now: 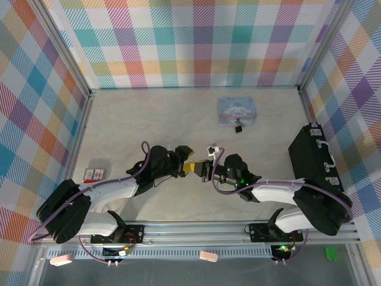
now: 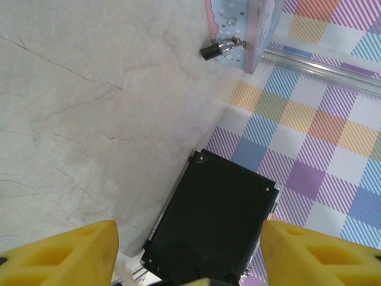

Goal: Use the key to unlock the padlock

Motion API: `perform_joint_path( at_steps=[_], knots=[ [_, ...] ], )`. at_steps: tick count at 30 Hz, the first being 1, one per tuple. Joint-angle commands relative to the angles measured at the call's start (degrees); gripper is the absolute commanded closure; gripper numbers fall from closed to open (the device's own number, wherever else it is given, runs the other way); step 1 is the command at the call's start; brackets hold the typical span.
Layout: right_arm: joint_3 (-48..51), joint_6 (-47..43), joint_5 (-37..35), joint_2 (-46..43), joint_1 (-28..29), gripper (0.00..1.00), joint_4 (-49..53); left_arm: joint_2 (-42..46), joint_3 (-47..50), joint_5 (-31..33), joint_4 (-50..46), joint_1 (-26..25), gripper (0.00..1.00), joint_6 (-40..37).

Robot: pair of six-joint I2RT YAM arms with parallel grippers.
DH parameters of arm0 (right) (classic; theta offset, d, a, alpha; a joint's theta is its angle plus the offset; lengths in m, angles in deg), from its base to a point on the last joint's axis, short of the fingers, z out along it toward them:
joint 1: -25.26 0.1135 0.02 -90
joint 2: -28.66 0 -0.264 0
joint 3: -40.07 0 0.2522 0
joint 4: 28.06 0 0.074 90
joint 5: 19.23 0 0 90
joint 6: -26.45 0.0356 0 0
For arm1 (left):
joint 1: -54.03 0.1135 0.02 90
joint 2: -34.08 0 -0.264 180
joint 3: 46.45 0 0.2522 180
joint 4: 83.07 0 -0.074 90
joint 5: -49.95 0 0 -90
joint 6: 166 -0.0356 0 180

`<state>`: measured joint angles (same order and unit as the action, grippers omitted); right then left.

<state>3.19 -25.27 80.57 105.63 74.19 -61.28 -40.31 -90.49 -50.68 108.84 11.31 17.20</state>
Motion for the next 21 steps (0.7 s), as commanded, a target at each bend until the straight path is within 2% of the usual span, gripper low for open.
perform_joint_path(
  at_steps=[1,10,15,18,21],
  knots=[
    [0.45,-0.33,-0.58,-1.69,0.47,1.00,-0.30,1.32,1.62,1.72,0.33,-0.17,0.37,0.05],
    [0.58,-0.09,-0.68,-2.06,0.47,1.00,-0.57,2.72,2.42,1.92,0.10,0.26,0.39,-0.04],
    [1.28,1.35,-5.41,-6.21,0.38,1.00,3.51,7.15,5.35,1.87,-2.73,4.94,0.38,-5.98],
    [0.79,1.77,-6.88,-9.83,0.14,1.00,7.44,11.46,8.25,0.42,0.70,9.66,0.37,-11.62],
    [0.64,3.67,-6.28,-12.37,-1.38,1.00,8.99,17.08,6.57,-1.00,-2.07,11.60,0.33,-25.99]
  ],
)
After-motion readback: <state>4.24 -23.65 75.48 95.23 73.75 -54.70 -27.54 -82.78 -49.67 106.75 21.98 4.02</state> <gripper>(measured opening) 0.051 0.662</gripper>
